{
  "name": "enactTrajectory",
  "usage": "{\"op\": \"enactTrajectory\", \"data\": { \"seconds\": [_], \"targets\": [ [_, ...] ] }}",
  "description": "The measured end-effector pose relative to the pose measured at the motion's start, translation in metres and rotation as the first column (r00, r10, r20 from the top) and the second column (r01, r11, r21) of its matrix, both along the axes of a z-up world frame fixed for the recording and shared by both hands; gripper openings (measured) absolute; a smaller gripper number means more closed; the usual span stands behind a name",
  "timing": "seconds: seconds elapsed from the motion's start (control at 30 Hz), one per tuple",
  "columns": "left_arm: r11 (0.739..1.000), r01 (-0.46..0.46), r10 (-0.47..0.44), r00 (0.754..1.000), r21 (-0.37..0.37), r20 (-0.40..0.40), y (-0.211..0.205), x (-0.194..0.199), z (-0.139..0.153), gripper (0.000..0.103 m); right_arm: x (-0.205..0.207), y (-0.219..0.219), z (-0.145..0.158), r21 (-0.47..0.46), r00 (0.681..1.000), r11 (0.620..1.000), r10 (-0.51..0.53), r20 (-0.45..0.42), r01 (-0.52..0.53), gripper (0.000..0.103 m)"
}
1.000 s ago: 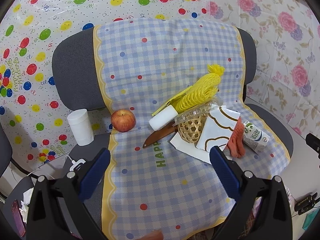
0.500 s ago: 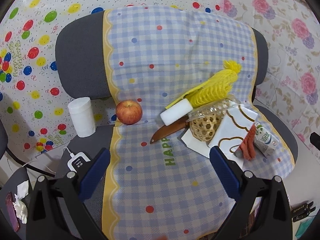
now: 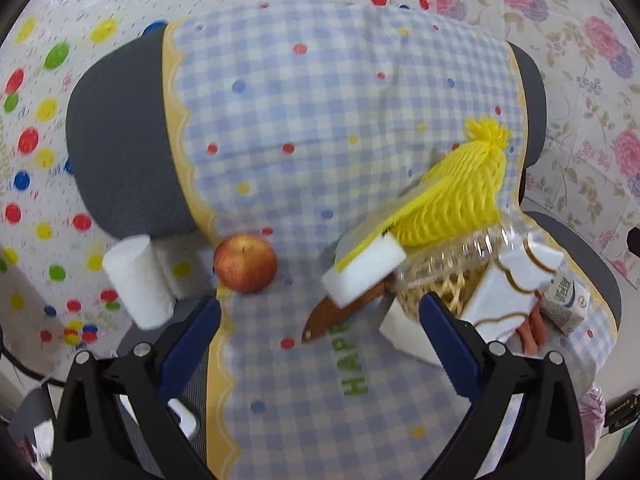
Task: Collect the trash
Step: 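Reach down and grasp the yellow snack package with the left gripper, then grasp the white paper bag with brown swirls with the right gripper while the left holds the snack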
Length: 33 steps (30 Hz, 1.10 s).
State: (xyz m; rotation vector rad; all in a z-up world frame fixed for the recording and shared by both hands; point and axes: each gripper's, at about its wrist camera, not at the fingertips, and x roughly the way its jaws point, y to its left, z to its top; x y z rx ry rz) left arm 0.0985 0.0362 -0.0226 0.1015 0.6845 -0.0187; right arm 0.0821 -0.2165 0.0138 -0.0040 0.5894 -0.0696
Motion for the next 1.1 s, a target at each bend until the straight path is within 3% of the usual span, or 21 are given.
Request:
{"op": "enactTrajectory", "data": {
  "seconds": [0.1,0.27,0.43,0.53,0.67,0.87,1.1],
  "targets": [
    [1.000,0.018,-0.018,1.000,-0.017,0.014,-0.005,0.019,0.002,0.091,0.014,0.001,0.001,-0.020,1.000,1.000,-0.007,-0.017,0.006,0.097],
    [0.995,0.090,-0.090,0.996,-0.038,0.002,-0.011,0.046,-0.004,0.071,0.035,0.001,-0.001,-0.018,0.999,1.000,-0.001,-0.034,0.001,0.097],
    [0.985,0.174,-0.174,0.985,0.006,0.000,-0.026,0.067,-0.012,0.057,0.048,0.005,-0.006,-0.037,0.998,0.999,0.010,-0.059,-0.012,0.097],
    [0.980,0.200,-0.199,0.980,0.019,-0.025,-0.033,0.082,-0.017,0.041,0.051,0.005,-0.007,-0.030,0.998,0.999,0.010,-0.062,-0.012,0.097],
    [0.977,0.210,-0.210,0.977,0.017,-0.022,-0.034,0.089,-0.019,0.005,0.049,0.004,-0.009,-0.028,0.998,1.000,0.002,-0.062,-0.003,0.097],
    [0.993,0.111,-0.105,0.989,-0.049,0.108,-0.006,0.073,0.008,0.000,0.044,0.004,-0.010,-0.035,0.999,0.999,-0.013,-0.040,0.011,0.097],
    [0.994,-0.016,0.041,0.970,-0.104,0.240,0.028,0.030,0.049,0.000,0.034,0.007,0.000,-0.009,0.999,1.000,0.022,0.028,-0.022,0.092]
  ]
}}
